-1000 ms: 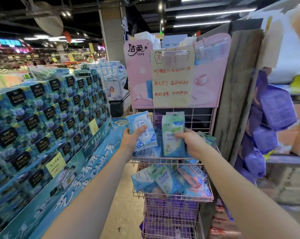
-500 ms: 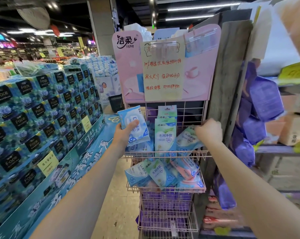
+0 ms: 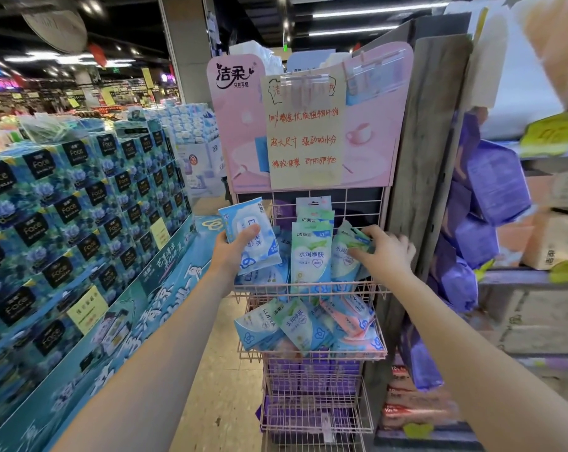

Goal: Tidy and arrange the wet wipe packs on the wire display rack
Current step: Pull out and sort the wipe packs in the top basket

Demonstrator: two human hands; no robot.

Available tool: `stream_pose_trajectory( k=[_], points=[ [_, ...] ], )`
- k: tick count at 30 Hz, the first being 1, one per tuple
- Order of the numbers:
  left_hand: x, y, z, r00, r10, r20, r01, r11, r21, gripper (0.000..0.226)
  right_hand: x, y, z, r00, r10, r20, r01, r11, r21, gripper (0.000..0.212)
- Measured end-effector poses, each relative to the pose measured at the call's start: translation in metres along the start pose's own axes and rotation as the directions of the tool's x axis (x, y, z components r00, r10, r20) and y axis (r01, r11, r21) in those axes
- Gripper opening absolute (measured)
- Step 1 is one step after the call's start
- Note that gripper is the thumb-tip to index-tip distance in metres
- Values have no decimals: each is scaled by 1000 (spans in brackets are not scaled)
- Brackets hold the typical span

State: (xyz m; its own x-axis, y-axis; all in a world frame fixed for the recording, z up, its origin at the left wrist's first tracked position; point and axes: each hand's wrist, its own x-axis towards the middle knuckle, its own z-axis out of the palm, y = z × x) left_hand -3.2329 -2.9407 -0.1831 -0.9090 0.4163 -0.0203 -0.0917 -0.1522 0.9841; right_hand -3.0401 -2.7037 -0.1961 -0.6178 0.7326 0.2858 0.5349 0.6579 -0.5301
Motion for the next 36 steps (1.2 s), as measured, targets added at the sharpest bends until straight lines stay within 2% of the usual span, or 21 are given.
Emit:
stream_pose_trajectory(
  k=[1,3,5,7,9,11,15,17,18,21,23,29,32,34,36],
  points=[
    [0,0,0,1000,2,1,-2,1000,1,51,-2,-3,-1,1000,-20,6,19,992,129,39],
    [-1,0,0,1000,7,6,-7,1000,4,44,-6,-10,-7,1000,0,-3,1,902,431,33],
    [-1,1,0,1000,13,5,-13,1000,-1,38,-7,-17,-16,995,55,-87,7,806,591,35],
    [-2,2,1,1000,8,-5,-8,1000,1,41,-5,-22,-29,985,102,-141,35,680,733,42],
    [-3,2,1,1000,6,-11,-6,1000,4,46,-2,-27,-46,978,123,-170,77,540,838,42],
    [-4,2,1,1000,2,-9,-2,1000,4,49,-1,-37,-67,976,115,-184,112,461,880,32],
    [-5,3,2,1000,2,-3,-2,1000,-6,45,-3,-57,-84,985,9,-173,162,304,939,22],
    [-4,2,2,1000,3,-4,-3,1000,-3,41,-7,-67,-75,993,-19,-120,119,337,934,21],
    [-4,2,2,1000,5,-4,-5,1000,-4,39,-9,-70,-66,996,-34,-81,88,388,918,21],
    [-3,1,1,1000,-2,-1,2,1000,-7,48,-17,-73,-30,981,-145,128,-11,619,785,28],
    [-1,-1,0,1000,-1,-1,1,1000,-4,49,-21,-70,-11,954,-185,237,-36,711,702,34],
    [1,-2,0,1000,-5,-7,5,1000,-6,39,-5,-71,-11,947,-194,256,-5,788,616,54],
    [0,-2,0,1000,-4,-14,4,1000,1,50,5,-72,-15,952,-201,233,32,818,575,65],
    [-1,-2,0,1000,-2,-17,2,1000,0,53,5,-69,-13,945,-210,251,67,875,479,59],
    [1,-3,-1,1000,-1,-18,1,1000,-2,56,6,-64,-11,953,-166,252,40,898,439,50]
  ],
)
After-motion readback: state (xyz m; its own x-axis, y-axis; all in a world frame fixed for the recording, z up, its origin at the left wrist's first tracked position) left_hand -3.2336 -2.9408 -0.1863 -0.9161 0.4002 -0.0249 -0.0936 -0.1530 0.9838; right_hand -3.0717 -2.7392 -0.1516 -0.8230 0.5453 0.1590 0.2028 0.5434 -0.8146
